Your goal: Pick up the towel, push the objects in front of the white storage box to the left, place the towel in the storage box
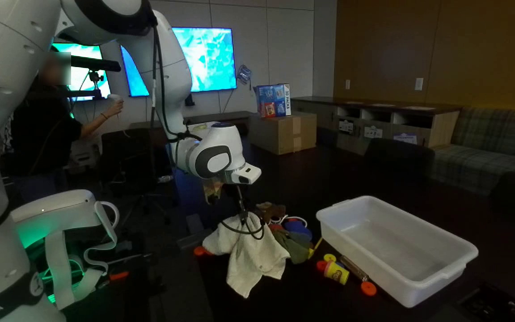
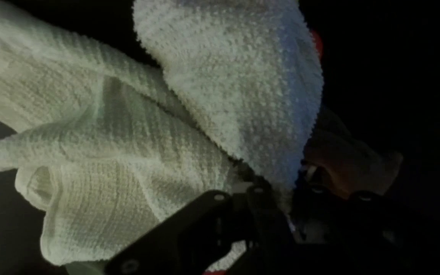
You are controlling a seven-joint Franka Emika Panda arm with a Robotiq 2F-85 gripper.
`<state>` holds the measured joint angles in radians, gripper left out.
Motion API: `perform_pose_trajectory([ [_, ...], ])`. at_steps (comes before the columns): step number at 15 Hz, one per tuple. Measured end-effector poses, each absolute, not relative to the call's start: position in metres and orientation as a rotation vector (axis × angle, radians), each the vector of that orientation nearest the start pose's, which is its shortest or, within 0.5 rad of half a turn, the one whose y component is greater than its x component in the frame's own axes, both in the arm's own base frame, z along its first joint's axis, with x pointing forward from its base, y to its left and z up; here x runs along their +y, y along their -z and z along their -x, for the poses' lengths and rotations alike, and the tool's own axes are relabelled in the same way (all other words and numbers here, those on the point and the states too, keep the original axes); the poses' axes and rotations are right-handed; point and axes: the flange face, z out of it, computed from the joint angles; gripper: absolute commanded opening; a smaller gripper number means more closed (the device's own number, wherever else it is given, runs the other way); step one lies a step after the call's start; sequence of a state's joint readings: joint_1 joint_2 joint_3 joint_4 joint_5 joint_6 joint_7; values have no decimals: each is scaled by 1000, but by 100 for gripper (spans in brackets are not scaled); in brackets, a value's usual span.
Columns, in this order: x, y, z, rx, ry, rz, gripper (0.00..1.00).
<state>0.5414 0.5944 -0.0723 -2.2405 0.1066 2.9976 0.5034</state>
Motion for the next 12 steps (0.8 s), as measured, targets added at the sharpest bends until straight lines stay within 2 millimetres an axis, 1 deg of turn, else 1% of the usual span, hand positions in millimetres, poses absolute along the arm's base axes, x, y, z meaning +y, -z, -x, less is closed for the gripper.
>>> perform_pose_trajectory([
  [1,232,-125,-493,191,257,3055,8],
  [3,212,-144,-500,180,289,3044,8],
  [5,180,-167,-507,142,309,3029,8],
  [8,121,-199,-512,75,296,3009,8],
  [10,76,-217,-514,55,277,2995,8],
  [12,25,-234,-517,58,275,2990,8],
])
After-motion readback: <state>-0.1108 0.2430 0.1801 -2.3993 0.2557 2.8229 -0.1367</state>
